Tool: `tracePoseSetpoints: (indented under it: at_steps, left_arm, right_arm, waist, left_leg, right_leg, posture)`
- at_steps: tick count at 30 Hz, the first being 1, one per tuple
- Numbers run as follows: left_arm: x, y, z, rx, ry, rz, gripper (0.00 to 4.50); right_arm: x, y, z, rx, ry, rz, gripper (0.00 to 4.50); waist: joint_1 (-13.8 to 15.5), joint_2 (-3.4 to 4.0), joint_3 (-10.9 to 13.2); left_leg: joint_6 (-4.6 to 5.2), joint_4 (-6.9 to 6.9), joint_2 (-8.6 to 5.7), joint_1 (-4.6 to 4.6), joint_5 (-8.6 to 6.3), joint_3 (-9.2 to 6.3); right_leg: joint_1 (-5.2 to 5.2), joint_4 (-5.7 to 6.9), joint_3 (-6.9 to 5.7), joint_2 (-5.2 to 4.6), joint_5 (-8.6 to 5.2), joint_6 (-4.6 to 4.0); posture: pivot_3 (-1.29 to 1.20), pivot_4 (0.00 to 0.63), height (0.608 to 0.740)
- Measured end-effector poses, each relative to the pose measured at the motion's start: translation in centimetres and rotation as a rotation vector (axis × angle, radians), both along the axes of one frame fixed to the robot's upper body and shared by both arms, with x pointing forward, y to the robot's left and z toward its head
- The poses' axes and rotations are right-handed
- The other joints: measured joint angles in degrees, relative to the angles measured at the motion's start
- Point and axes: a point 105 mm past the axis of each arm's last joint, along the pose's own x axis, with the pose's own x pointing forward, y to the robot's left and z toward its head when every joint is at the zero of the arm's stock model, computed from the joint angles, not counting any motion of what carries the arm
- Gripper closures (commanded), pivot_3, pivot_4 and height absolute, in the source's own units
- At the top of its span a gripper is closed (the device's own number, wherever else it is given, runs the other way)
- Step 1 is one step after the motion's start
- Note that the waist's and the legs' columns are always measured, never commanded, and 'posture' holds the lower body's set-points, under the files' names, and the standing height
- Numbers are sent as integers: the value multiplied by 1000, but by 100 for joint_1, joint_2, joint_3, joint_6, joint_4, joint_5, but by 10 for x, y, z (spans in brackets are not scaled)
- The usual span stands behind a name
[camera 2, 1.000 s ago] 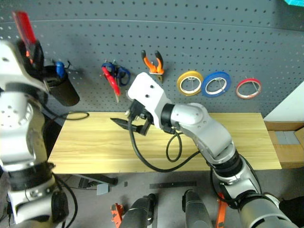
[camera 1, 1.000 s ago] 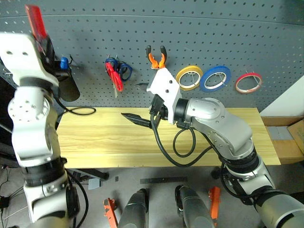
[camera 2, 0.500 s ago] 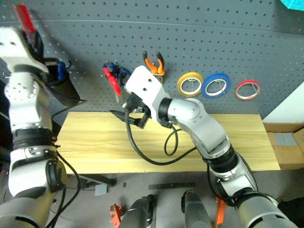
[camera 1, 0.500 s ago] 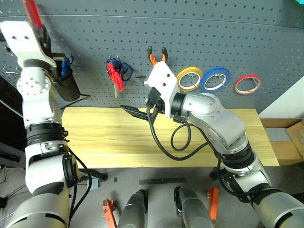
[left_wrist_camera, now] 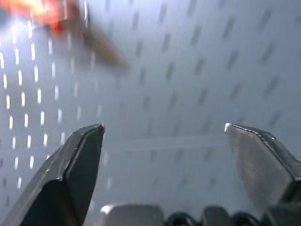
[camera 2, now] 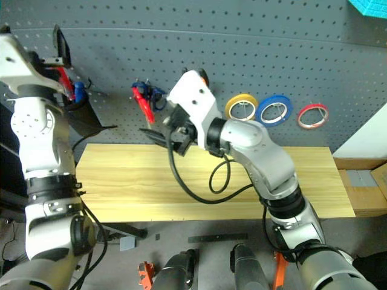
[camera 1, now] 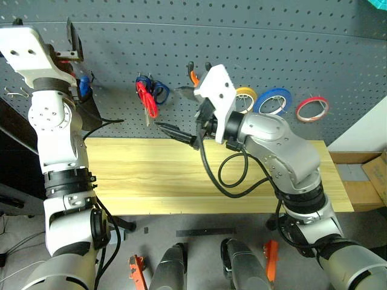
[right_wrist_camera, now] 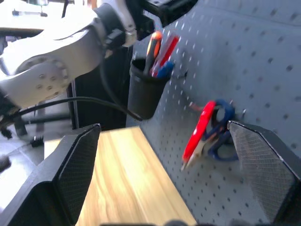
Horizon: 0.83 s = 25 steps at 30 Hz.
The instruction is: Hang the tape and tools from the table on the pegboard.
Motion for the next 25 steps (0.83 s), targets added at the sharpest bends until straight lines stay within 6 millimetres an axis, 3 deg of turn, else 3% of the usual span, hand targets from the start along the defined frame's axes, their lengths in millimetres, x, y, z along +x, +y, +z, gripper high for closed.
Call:
tracePoseSetpoints:
  at_steps: [2, 4, 7, 12, 18, 23, 25]
  left_arm:
    - [-2, -20, -8, 21, 58, -73, 21]
    - [-2, -41, -30, 24, 164, -164, 21]
    - [-2, -68, -69, -37, 315, -320, 21]
    - [-19, -107, -140, 40, 527, -468, 21]
    - [-33, -100, -211, 45, 711, -440, 21]
    - [-31, -70, -271, -2, 847, -310, 21]
    - [-31, -59, -282, -3, 863, -259, 21]
  right_arm:
    - [-1, -13, 1, 24, -1, -13, 0]
    - [-1, -29, -10, 24, 15, -40, 0]
    - [4, -49, -35, 7, 76, -105, 0]
    - [3, -78, -93, -12, 162, -246, 0]
    - [1, -97, -159, -9, 264, -383, 0]
    - [25, -139, -208, -17, 305, -656, 0]
    - [31, -155, -219, -16, 311, -737, 0]
  waist:
    - [2, 7, -110]
    - [6, 14, -206]
    - [10, 30, -258]
    - [-7, 78, -356]
    - [-26, 130, -594]
    - [-39, 138, -736]
    - [-57, 137, -766]
  left_leg:
    - [2, 0, -2, 1, -1, 0]
    - [18, 0, -2, 15, -10, 3]
    - [21, 1, 4, 71, -10, 8]
    - [18, -15, 15, 196, -12, 24]
    - [19, -12, 32, 237, -12, 30]
    - [14, -6, 34, 281, -15, 31]
    - [-10, -4, 35, 288, -30, 27]
  right_leg:
    - [4, -4, 0, 0, 0, 0]
    - [22, -4, 1, 2, -1, 1]
    - [73, 2, 6, 11, -1, 1]
    - [198, -14, 11, 32, -35, 13]
    - [234, -14, 16, 34, -39, 8]
    - [289, -26, 8, 31, -56, -21]
    - [302, -30, 1, 29, -56, -21]
  posture:
    - [-69, 103, 740]
    - [-66, 100, 740]
    - [-65, 82, 740]
    - [-79, 59, 740]
    - [-94, 25, 740]
    - [-93, 4, 740]
    - [-88, 0, 740]
